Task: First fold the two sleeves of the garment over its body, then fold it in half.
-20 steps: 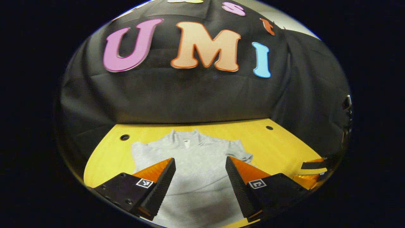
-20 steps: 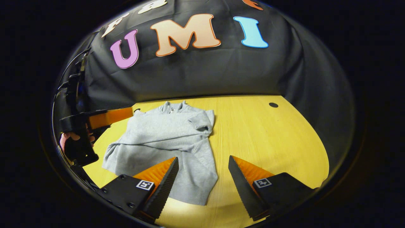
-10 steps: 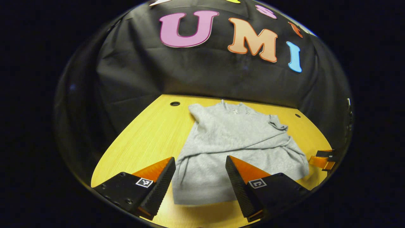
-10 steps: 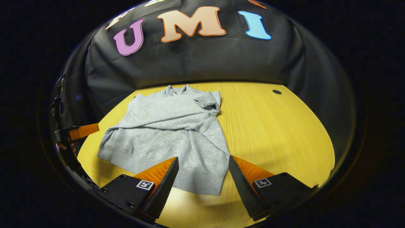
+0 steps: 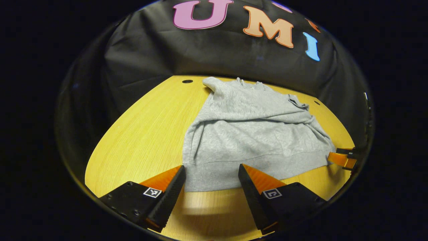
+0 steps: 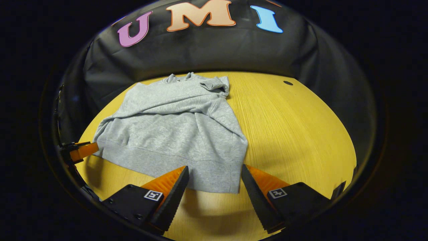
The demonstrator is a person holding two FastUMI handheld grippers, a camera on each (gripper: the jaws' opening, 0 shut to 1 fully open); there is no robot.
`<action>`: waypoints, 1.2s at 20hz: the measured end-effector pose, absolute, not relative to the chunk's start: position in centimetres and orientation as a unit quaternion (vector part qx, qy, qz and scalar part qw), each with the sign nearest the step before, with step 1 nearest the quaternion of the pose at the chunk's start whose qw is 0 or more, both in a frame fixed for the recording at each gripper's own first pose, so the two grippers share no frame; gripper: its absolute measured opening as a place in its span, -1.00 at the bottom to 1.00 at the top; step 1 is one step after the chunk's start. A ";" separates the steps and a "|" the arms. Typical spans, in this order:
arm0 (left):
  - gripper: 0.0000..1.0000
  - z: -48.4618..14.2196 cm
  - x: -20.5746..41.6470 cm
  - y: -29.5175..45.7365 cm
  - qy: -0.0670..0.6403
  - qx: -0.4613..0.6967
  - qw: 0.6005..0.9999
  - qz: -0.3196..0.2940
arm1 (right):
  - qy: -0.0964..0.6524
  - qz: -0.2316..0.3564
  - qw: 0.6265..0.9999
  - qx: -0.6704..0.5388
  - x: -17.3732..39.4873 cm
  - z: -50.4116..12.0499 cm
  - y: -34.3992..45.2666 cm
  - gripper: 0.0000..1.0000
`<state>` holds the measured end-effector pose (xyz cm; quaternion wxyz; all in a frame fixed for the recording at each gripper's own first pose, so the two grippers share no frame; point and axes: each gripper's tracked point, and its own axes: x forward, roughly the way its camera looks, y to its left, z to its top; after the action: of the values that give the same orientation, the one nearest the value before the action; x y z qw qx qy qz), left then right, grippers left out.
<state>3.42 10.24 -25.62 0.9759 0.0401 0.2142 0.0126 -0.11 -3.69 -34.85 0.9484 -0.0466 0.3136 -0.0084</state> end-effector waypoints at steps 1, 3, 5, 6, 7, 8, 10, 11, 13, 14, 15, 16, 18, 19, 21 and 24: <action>0.88 -25.9 3.4 10.1 0.216 0.042 0.975 0.010 | 0.307 -0.013 0.951 -0.041 0.0 -34.6 -3.7 0.97; 0.89 -26.3 3.5 10.3 0.215 0.047 0.975 0.013 | 0.303 -0.020 0.952 -0.032 0.0 -34.7 -3.7 0.97; 0.89 -26.4 3.4 10.3 0.213 0.053 0.976 0.014 | 0.298 -0.021 0.954 -0.034 0.0 -34.8 -3.6 0.97; 0.91 -26.4 3.5 10.3 0.212 0.052 0.976 0.014 | 0.297 -0.022 0.954 -0.034 -0.1 -34.8 -3.6 0.96; 0.91 -26.5 3.5 10.3 0.213 0.047 0.976 0.015 | 0.297 -0.020 0.954 -0.029 -0.1 -35.0 -3.4 0.86; 0.91 -26.4 3.5 10.4 0.212 0.045 0.976 0.015 | 0.296 -0.023 0.954 -0.028 0.0 -35.1 -3.3 0.77; 0.89 -26.4 3.3 10.4 0.209 0.046 0.977 0.008 | 0.297 -0.020 0.954 -0.023 -0.4 -34.9 -3.0 0.63; 0.85 -26.5 3.3 10.3 0.210 0.049 0.977 0.001 | 0.296 -0.019 0.955 -0.022 -0.3 -34.8 -2.9 0.39; 0.60 -26.5 3.3 9.7 0.208 0.050 0.977 -0.016 | 0.300 -0.013 0.954 -0.013 -0.4 -35.1 -1.9 -0.11; 0.43 -26.6 3.3 9.3 0.209 0.045 0.977 -0.022 | 0.302 -0.015 0.953 -0.019 -0.4 -35.1 -1.9 -0.36; 0.07 -26.6 3.4 9.0 0.209 0.043 0.977 -0.026 | 0.303 -0.012 0.953 -0.027 -0.4 -35.1 -1.8 -0.36; -0.06 -26.5 3.4 8.6 0.210 0.035 0.977 -0.033 | 0.307 -0.009 0.951 -0.026 -0.4 -35.2 -1.4 -0.35; -0.60 -26.6 3.8 7.8 0.210 0.021 0.977 -0.036 | 0.308 -0.008 0.951 -0.035 -0.5 -35.0 -1.2 -0.70; -0.83 -26.7 3.9 7.6 0.210 0.023 0.977 -0.036 | 0.310 -0.014 0.950 -0.035 -0.5 -35.0 -1.2 -0.67; -0.97 -26.8 3.8 7.7 0.212 0.034 0.976 -0.031 | 0.311 -0.016 0.949 -0.047 -0.4 -34.8 -1.2 -0.79; -1.00 -26.6 3.9 7.5 0.217 0.041 0.975 -0.026 | 0.310 -0.020 0.949 -0.048 -0.2 -34.9 -1.1 -0.93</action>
<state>3.90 7.52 -26.62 0.9748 0.0412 0.2174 -0.0265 -0.25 -1.09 -34.94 0.9494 -0.0478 0.3099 -0.0196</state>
